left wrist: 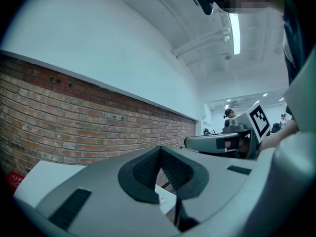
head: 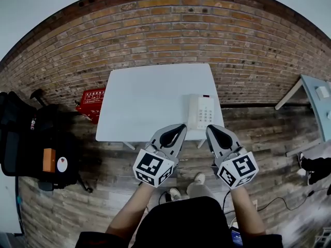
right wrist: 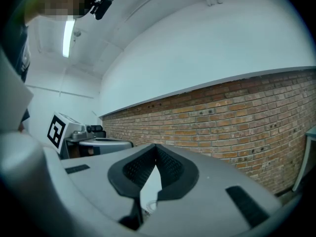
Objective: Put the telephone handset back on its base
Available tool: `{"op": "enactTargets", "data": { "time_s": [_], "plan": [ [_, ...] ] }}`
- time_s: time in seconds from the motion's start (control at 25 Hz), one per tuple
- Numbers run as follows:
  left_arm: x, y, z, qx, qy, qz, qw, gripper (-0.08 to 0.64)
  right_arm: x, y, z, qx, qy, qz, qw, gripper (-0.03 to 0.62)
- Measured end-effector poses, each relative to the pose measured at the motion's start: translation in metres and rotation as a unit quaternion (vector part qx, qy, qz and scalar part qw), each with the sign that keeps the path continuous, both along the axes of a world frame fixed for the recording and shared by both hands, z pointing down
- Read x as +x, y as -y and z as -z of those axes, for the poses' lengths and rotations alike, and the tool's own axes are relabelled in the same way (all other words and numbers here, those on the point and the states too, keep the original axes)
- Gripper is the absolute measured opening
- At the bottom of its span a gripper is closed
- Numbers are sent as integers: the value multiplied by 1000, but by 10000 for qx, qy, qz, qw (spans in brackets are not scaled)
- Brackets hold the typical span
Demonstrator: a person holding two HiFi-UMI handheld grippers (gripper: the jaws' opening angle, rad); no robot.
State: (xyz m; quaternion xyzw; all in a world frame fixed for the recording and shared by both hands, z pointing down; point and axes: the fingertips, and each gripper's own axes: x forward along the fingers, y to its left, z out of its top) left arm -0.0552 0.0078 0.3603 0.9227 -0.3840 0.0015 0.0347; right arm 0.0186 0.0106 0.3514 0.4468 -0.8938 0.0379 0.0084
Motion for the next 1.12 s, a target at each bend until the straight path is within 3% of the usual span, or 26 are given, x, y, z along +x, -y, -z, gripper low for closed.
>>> {"op": "enactTargets", "data": {
  "time_s": [0.48, 1.12],
  "plan": [
    [4, 0, 1, -49, -116, -20, 9999, 9, -6, -5, 1, -11, 70, 119, 9999, 12],
    [25, -2, -6, -206, -131, 228, 9994, 8, 24, -9, 1, -59, 125, 191, 9997, 12]
  ]
}}
